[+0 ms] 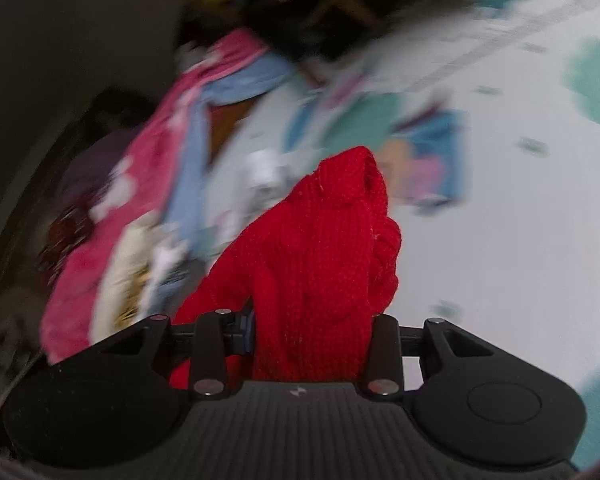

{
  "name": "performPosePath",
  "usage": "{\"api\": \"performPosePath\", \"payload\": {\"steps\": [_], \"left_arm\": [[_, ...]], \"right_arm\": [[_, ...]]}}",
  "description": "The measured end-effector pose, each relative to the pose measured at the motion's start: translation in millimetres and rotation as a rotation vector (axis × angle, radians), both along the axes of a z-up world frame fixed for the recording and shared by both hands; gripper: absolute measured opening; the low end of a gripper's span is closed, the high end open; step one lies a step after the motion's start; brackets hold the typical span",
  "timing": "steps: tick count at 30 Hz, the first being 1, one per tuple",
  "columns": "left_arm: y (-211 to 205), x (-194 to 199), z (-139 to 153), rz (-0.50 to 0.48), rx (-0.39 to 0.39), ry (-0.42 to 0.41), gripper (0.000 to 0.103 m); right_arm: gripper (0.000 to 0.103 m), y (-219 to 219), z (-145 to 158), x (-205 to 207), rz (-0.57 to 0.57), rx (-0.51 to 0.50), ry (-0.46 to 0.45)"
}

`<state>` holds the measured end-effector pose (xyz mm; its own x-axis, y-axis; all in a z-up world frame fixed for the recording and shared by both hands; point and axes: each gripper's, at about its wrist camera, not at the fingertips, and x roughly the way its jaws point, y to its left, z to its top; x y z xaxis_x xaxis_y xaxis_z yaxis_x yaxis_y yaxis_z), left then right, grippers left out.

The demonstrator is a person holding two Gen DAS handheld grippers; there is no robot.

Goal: Fold clothes
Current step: 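Carry the sweater bundle with both grippers onto the pink blanket pile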

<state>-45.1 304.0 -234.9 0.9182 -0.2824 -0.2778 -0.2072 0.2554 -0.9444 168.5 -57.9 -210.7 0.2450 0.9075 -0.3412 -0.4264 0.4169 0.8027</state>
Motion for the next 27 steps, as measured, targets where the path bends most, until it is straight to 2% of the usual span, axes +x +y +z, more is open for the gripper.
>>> {"api": "performPosePath", "payload": {"steps": [2, 7, 10, 12, 18, 22, 24, 26, 27], "left_arm": [[19, -28, 27, 0.094, -0.015, -0.056, 0.047], [80, -82, 104, 0.260, 0.059, -0.135, 0.047], [123, -106, 143, 0.337, 0.122, -0.168, 0.047], [145, -119, 158, 0.391, 0.118, -0.198, 0.047], [196, -132, 181, 0.527, 0.059, -0.269, 0.047], [218, -128, 185, 0.614, 0.022, -0.270, 0.047], [233, -123, 177, 0.654, -0.003, -0.241, 0.047], [247, -118, 164, 0.699, -0.002, -0.172, 0.051], [254, -115, 155, 0.724, 0.017, -0.100, 0.054]], "right_arm": [[0.038, 35, 25, 3, 0.075, 0.063, -0.010], [0.038, 147, 92, 9, 0.251, 0.149, -0.059], [0.038, 219, 133, 10, 0.350, 0.152, -0.102], [0.038, 265, 156, 10, 0.402, 0.154, -0.121], [0.038, 366, 209, 14, 0.465, 0.176, -0.190], [0.038, 412, 214, 23, 0.485, 0.132, -0.169], [0.040, 432, 210, 29, 0.470, 0.092, -0.134], [0.047, 452, 198, 32, 0.425, 0.002, -0.089], [0.056, 458, 190, 29, 0.392, -0.065, -0.094]]}}
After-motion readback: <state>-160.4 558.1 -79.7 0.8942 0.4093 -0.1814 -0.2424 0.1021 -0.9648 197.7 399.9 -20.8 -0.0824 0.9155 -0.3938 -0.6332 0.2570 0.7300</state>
